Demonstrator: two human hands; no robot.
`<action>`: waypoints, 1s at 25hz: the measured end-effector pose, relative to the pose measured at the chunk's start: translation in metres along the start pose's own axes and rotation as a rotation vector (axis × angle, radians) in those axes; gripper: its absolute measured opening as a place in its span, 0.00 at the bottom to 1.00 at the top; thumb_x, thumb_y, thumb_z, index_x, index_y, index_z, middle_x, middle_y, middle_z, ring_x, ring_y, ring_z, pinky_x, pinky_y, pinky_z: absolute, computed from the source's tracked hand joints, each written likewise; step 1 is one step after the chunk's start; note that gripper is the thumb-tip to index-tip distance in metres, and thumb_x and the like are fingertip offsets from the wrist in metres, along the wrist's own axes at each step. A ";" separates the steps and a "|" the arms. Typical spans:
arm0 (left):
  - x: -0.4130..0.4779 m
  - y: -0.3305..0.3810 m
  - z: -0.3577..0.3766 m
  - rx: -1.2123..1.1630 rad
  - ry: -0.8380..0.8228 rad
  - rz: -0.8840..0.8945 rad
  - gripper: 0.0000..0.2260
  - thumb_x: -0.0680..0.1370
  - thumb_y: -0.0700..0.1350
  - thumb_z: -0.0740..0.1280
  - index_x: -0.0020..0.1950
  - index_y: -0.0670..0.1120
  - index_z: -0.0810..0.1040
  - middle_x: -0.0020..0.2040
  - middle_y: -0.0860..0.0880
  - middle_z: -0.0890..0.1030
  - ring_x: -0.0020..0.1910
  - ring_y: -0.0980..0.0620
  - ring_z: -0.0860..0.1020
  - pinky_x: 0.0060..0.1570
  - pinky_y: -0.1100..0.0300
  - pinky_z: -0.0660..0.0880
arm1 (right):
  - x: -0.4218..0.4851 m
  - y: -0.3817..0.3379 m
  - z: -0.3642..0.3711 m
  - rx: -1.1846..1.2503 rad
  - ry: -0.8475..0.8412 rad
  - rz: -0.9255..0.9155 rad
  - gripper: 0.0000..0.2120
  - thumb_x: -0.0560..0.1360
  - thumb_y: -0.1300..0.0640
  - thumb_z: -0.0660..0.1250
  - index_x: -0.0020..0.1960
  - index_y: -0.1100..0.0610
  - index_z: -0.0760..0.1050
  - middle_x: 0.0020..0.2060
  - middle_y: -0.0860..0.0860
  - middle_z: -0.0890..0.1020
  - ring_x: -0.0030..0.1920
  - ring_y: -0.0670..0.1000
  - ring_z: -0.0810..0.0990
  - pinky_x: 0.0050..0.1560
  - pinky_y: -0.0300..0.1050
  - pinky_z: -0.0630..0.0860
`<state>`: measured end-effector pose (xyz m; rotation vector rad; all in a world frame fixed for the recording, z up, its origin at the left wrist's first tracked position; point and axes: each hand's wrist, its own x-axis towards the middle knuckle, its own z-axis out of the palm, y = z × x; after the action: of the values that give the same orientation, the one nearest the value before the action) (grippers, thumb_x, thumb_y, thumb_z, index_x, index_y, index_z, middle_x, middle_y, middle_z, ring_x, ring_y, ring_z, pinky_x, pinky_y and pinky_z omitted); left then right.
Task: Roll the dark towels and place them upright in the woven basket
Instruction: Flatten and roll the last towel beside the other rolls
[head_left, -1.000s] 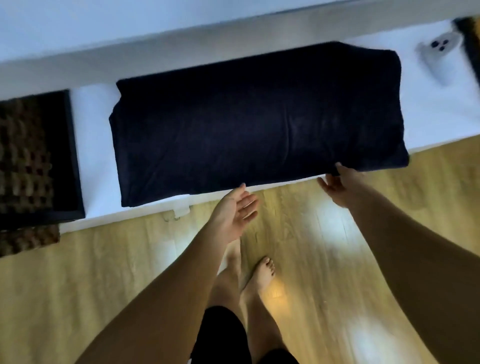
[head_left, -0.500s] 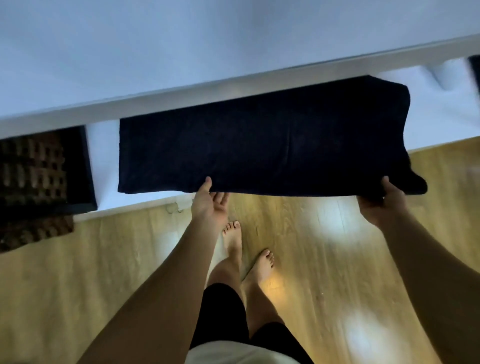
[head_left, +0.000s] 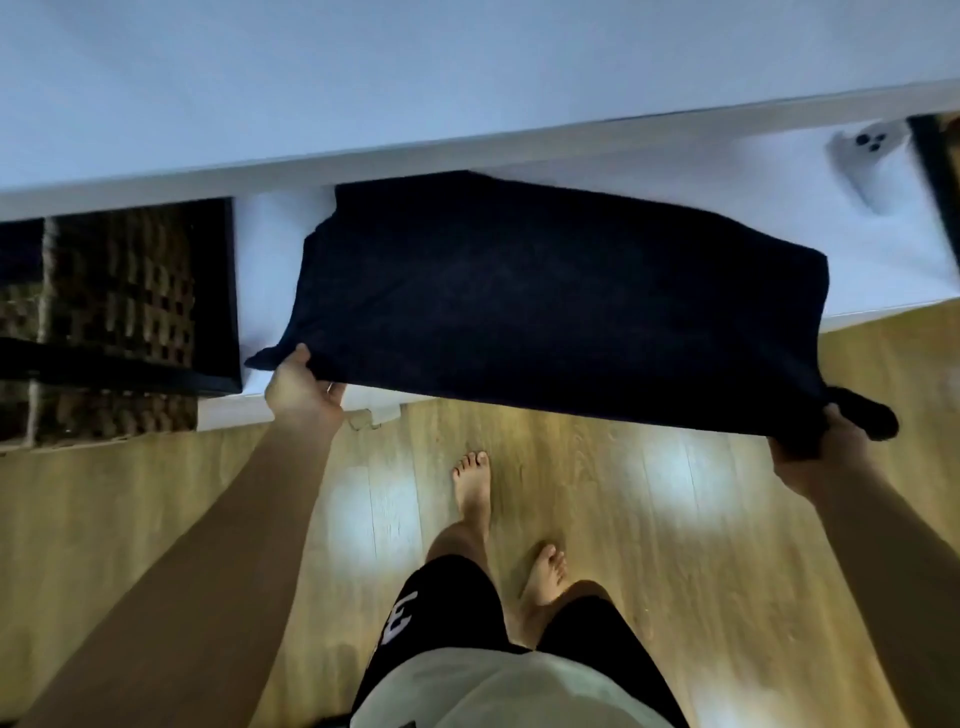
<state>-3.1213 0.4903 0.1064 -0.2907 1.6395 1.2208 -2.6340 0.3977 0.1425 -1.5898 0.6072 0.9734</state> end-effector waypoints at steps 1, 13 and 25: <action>-0.008 -0.001 -0.012 0.014 0.018 0.017 0.03 0.80 0.43 0.66 0.52 0.45 0.77 0.51 0.46 0.83 0.48 0.48 0.83 0.46 0.52 0.83 | -0.004 -0.005 -0.008 -0.007 -0.018 0.013 0.13 0.79 0.46 0.63 0.61 0.49 0.75 0.45 0.45 0.85 0.36 0.45 0.86 0.34 0.38 0.80; -0.197 0.064 -0.079 -0.295 -0.253 0.295 0.09 0.79 0.43 0.67 0.58 0.42 0.77 0.41 0.47 0.83 0.41 0.52 0.84 0.50 0.58 0.81 | -0.121 -0.117 -0.055 0.069 -0.517 -0.276 0.23 0.68 0.60 0.74 0.62 0.58 0.75 0.52 0.52 0.84 0.47 0.50 0.86 0.39 0.44 0.82; -0.364 0.132 -0.092 -0.588 -0.452 0.425 0.08 0.80 0.39 0.66 0.58 0.41 0.76 0.51 0.41 0.82 0.49 0.44 0.83 0.54 0.50 0.80 | -0.310 -0.115 -0.043 -0.154 -1.031 -0.753 0.05 0.82 0.60 0.59 0.53 0.53 0.72 0.51 0.51 0.81 0.54 0.51 0.82 0.55 0.48 0.80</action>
<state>-3.1028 0.3463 0.4768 -0.0107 0.9479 1.9264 -2.6928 0.3498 0.4669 -1.0636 -0.7405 1.0766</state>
